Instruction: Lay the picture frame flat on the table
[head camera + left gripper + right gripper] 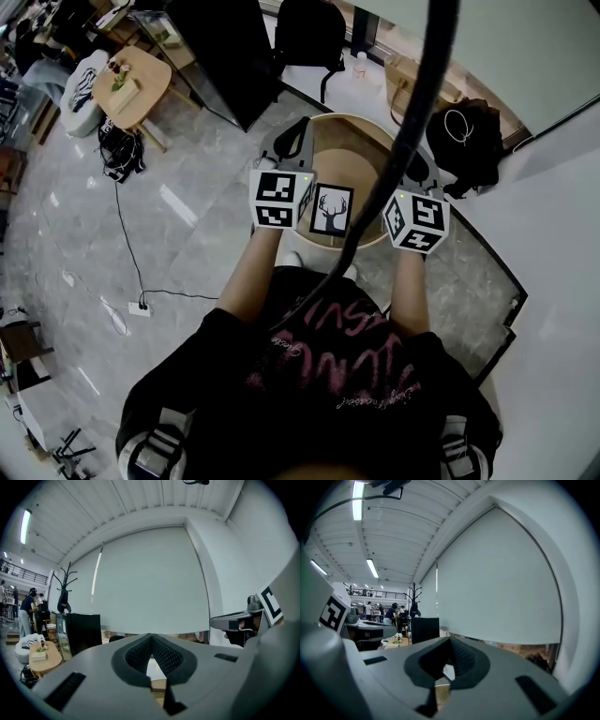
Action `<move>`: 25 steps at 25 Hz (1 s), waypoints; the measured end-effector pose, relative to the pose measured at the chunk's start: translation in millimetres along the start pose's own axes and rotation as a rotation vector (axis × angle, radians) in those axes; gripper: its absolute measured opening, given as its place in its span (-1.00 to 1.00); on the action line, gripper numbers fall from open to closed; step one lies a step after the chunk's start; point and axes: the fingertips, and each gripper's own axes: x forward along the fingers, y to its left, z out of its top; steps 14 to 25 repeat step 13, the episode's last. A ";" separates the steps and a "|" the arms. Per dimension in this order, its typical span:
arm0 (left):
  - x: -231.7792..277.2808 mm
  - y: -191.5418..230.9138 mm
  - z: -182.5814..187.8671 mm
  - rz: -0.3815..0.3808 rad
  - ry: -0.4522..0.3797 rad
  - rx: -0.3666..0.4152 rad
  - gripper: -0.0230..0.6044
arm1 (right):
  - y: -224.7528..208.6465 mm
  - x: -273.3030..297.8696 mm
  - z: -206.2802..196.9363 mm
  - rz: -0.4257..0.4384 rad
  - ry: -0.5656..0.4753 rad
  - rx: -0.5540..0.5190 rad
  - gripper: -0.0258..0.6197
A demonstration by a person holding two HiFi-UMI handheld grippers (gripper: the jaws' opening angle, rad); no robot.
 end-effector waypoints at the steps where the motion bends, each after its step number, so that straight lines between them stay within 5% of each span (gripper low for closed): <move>1: 1.7 -0.7 0.2 -0.003 0.001 -0.001 -0.90 | -1.5 1.0 -0.2 -0.003 0.001 -0.001 -0.86; 25: 11.9 -1.5 5.1 -0.043 -0.014 0.005 -0.90 | -1.5 10.5 -2.1 -0.011 0.012 -0.007 -0.86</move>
